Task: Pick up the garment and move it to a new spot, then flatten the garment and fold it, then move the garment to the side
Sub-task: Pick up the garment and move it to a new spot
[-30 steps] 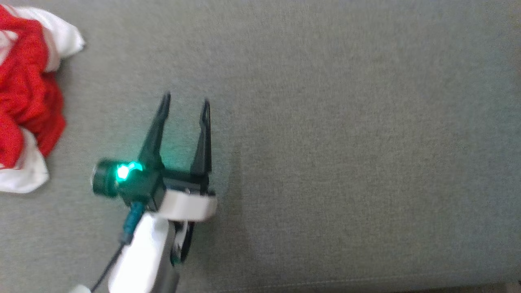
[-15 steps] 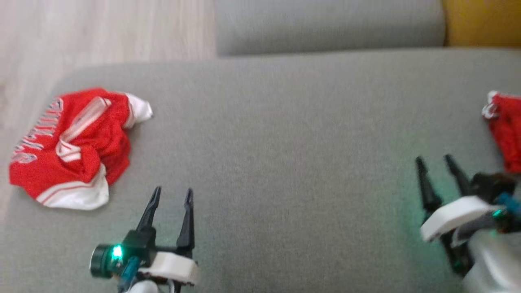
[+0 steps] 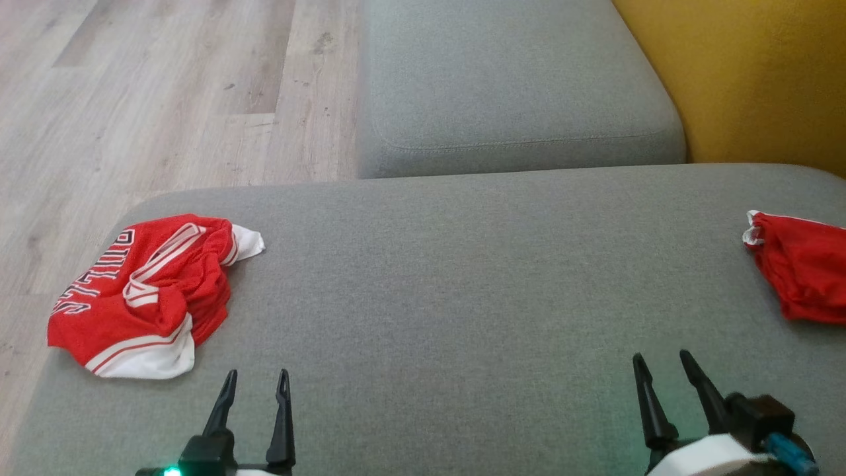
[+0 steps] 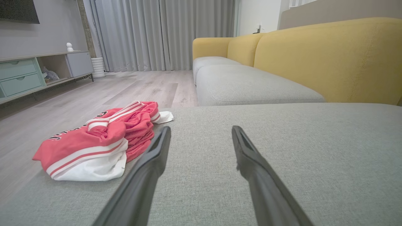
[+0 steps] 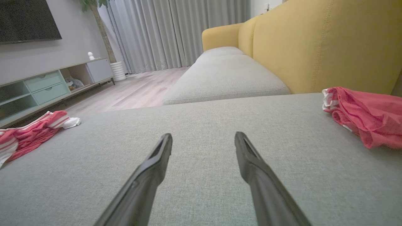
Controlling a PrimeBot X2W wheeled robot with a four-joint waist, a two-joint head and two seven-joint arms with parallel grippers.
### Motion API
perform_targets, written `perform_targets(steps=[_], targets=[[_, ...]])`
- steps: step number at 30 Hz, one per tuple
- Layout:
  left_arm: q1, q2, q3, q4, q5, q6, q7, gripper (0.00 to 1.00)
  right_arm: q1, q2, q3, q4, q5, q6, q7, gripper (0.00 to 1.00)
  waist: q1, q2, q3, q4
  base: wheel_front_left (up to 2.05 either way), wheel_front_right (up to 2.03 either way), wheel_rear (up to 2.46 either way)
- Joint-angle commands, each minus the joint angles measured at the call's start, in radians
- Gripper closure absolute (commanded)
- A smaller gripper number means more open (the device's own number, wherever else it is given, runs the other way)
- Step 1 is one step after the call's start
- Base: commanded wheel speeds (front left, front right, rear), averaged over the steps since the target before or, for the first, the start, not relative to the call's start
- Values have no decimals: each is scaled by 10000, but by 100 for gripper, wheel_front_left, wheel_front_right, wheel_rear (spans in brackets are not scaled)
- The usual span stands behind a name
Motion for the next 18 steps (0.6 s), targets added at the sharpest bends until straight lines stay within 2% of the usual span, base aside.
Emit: perform_targets(steps=[1,13,18], targets=[[-449,34,417,-387,126,-3,-53,0,-292,-7,145,-404,-43,67,-136,0,3,-1,4,24,0,0,0],[-382,21,536,-485,531,-111,-53,0,45,66,108,-487,-187,67,-137,0,3,-1,-1,96,0,0,0],[-521,16,518,-490,645,-164,-53,0,138,95,-52,-565,-50,67,-137,0,3,-1,64,474,0,0,0]])
